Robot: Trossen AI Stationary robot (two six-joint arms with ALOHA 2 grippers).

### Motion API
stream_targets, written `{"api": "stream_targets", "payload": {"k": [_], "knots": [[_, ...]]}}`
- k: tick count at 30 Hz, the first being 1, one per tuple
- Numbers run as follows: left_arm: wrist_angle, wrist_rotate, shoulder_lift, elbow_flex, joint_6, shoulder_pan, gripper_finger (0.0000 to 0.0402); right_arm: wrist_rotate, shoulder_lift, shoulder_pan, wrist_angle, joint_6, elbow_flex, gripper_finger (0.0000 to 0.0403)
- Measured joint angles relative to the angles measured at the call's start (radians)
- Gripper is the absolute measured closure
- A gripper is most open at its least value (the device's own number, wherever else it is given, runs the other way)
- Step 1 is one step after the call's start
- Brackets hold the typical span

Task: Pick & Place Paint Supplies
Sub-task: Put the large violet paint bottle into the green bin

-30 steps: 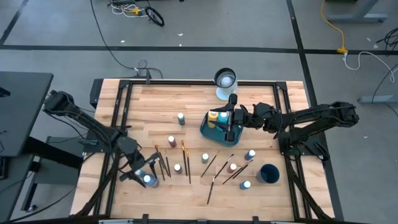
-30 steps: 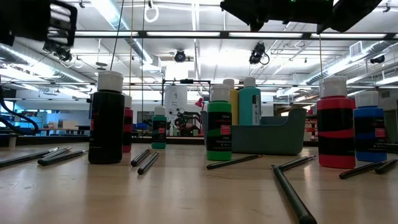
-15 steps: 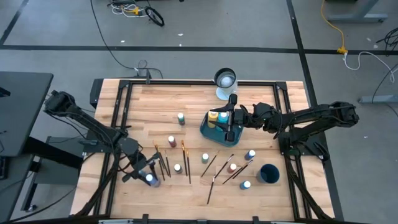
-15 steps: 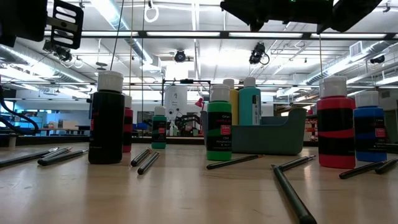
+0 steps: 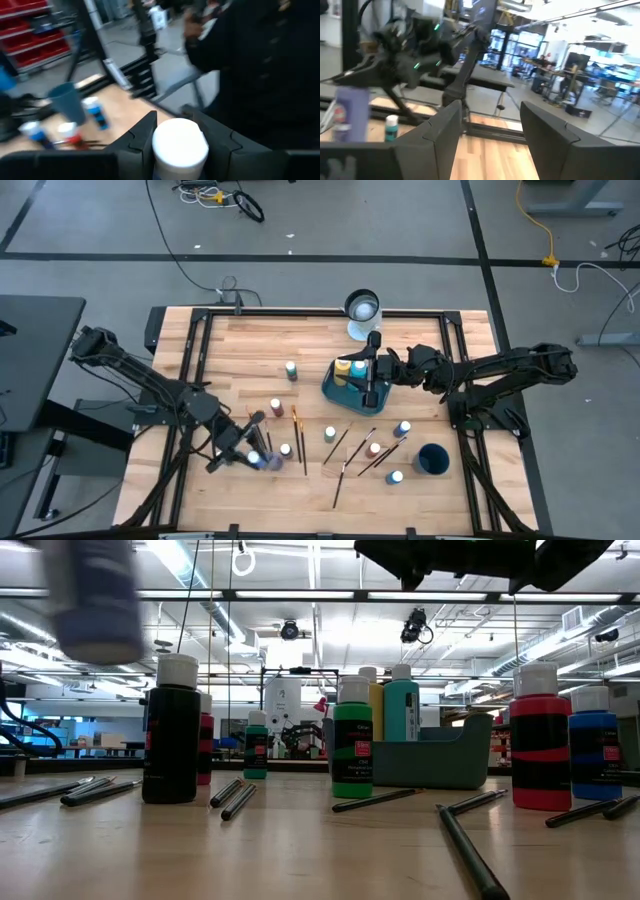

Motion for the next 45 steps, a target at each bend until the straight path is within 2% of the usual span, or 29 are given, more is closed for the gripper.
{"api": "stream_targets", "payload": {"k": [3,6,8,11,18,22,27,36,45], "knots": [[-0.121,-0.067,0.009,0.089,0.043,0.028,0.0275,-0.080,0.000,0.004,-0.012,-0.011,-0.001,0.0190],[-0.126,-0.154,0.033,0.146,0.103,0.069,0.0279,-0.135,0.000,0.012,-0.013,-0.011,-0.001,0.0170],[-0.102,-0.218,0.048,0.174,0.139,0.103,0.0280,-0.116,0.000,0.016,-0.004,-0.019,-0.001,0.0155],[-0.031,-0.282,0.078,0.204,0.166,0.164,0.0280,-0.030,0.000,0.015,0.009,-0.039,-0.001,0.0136],[0.207,-0.280,0.225,0.216,0.057,0.332,0.0280,0.237,-0.007,0.015,0.013,-0.094,-0.001,0.0125],[0.379,-0.254,0.370,0.214,-0.061,0.404,0.0276,0.328,-0.036,0.015,-0.024,-0.108,0.000,0.0131],[0.548,-0.302,0.529,0.215,-0.166,0.471,0.0280,0.339,-0.090,0.015,-0.122,-0.126,0.000,0.0133],[0.536,-0.381,0.683,0.214,-0.276,0.537,0.0275,0.339,-0.119,0.015,-0.185,-0.147,0.000,0.0133],[0.493,-0.409,0.723,0.215,-0.302,0.562,0.0272,0.339,-0.119,0.015,-0.188,-0.168,0.000,0.0134]]}}
